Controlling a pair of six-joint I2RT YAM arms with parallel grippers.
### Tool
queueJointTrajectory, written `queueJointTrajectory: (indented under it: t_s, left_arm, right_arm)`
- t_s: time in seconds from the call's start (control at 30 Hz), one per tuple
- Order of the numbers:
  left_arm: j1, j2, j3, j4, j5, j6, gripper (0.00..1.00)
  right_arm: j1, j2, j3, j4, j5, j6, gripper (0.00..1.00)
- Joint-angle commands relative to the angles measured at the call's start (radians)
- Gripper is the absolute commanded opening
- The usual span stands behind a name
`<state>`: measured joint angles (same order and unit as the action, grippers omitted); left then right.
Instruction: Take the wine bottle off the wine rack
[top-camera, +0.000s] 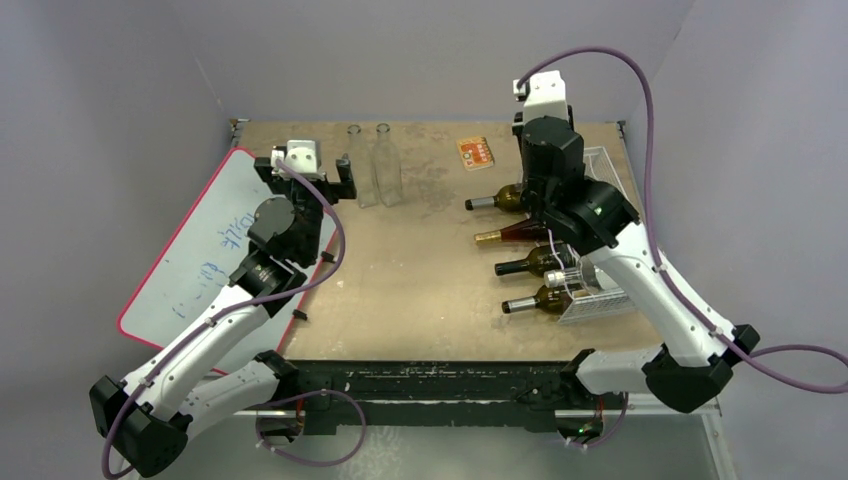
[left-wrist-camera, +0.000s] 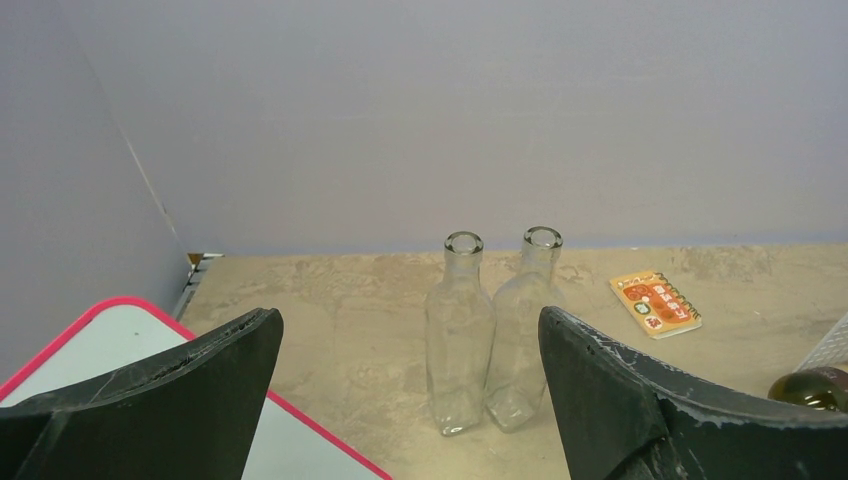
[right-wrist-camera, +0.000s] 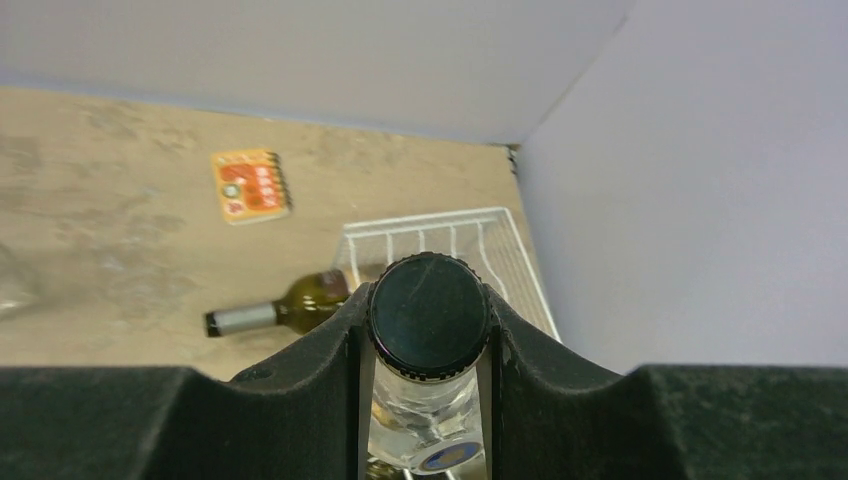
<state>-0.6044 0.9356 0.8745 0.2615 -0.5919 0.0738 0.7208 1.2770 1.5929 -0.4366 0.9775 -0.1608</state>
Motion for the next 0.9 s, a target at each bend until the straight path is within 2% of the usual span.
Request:
queueJointTrajectory:
  t_s: [0.0,0.4,0.87]
  left_arm:
    - [-0.005,-0.006,0.023,0.028,-0.02,0.032,1.0]
    - [-0.004,0.012,0.02,0.031,-0.031,0.065,1.0]
    - [-0.003,-0.002,0.014,0.038,-0.048,0.088,1.0]
  right_arm:
    - [0.0,0.008,0.147,0.119,-0.101,0.007,0.0]
    - [0.0,0.177,0.217,0.276,-0.373,0.117,0.0]
    - [-0.059,0.407,0.196,0.566,-0.474,0.323,0.0]
